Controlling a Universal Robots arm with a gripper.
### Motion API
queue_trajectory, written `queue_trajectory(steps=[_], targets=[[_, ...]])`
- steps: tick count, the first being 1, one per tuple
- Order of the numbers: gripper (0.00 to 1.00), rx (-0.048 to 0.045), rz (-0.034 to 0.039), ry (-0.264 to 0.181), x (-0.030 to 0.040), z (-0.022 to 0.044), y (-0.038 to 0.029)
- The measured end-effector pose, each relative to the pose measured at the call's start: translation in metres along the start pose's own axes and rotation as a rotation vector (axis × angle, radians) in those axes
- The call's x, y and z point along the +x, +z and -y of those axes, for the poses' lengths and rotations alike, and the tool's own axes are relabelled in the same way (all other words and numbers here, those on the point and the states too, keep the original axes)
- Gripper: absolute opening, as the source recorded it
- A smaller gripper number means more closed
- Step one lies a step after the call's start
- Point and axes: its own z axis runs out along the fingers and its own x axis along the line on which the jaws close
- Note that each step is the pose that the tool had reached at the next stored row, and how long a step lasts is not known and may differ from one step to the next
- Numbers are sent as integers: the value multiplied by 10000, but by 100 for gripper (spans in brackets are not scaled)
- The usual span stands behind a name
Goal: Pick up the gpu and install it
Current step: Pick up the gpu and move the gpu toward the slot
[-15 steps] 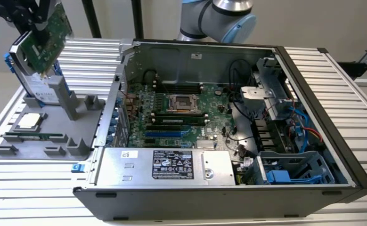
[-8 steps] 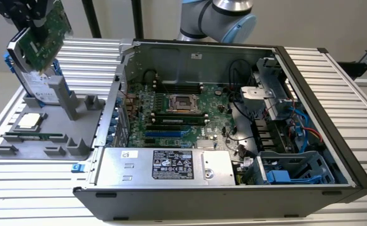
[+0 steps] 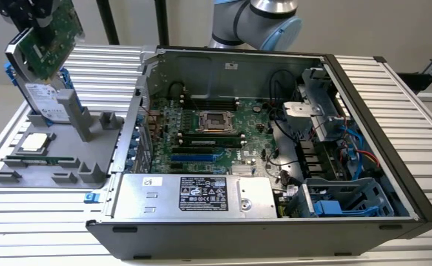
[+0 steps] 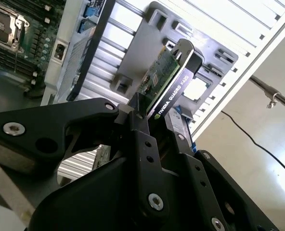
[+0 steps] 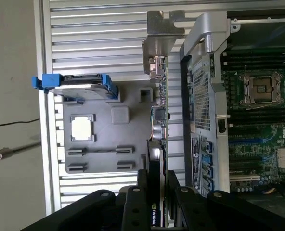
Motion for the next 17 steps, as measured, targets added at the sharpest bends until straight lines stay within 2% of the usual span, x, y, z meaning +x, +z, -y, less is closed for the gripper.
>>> queue_trajectory(steps=[14,17], targets=[[0,0,1,-1,-2,-3,-55],[0,10,2,0,-29,-5,-53]])
